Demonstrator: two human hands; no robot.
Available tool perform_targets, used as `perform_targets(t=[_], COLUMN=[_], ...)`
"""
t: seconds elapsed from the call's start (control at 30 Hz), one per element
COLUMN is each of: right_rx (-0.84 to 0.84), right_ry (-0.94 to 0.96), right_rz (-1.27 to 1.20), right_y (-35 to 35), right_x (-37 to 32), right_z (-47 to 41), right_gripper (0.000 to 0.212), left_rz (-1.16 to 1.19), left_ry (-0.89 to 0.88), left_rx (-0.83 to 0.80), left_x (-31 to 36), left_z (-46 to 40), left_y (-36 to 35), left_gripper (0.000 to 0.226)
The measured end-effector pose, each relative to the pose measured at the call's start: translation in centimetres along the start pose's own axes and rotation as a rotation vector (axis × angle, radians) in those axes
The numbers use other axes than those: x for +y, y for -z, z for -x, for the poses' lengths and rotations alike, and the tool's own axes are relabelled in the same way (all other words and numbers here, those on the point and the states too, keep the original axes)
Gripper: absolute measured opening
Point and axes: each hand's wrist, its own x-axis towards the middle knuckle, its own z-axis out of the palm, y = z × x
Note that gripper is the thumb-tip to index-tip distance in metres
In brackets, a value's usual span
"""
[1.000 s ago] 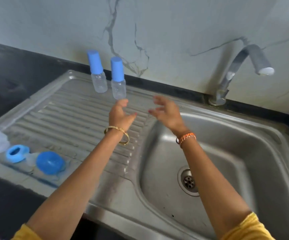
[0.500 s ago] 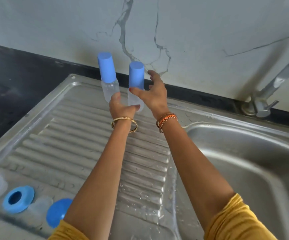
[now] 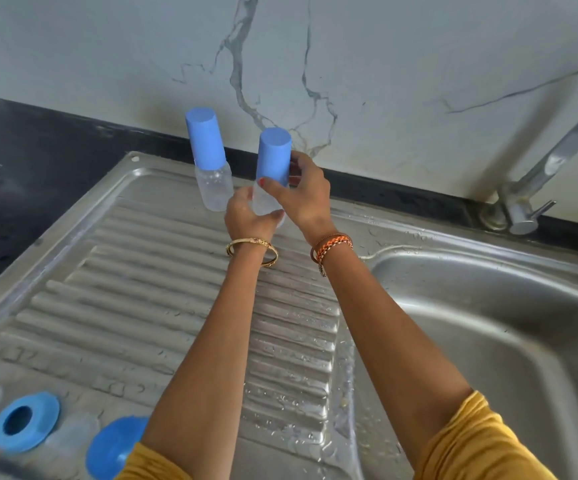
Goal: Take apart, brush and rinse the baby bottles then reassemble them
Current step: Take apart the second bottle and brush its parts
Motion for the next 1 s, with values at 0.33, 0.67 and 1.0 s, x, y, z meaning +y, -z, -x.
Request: perform_targets(t=[0.33,0.67,1.0], right_rx=[0.106,0.469,0.249], right_ry=[-0.046,-0.334,-0.637], right_rz=[-0.215,-0.261,-0.415], right_y=[7.9,21.2,24.7], right_x=[-2.3,5.0,10.5], right_z=[5.2,17.4,24.5], right_gripper=[0.044,0.023,0.03], left_rz=[-0.063,-0.292,-0.488], left_ry=[-0.431,-0.751,-1.019], left_rx=[-0.013,-0.208,-0.067], left_x=[3.1,1.8,-2.0], left_z=[7.6,22.5,27.2], left_y=[0.3,-5.5,-7.5], left_gripper=[0.07,0.067,0.071])
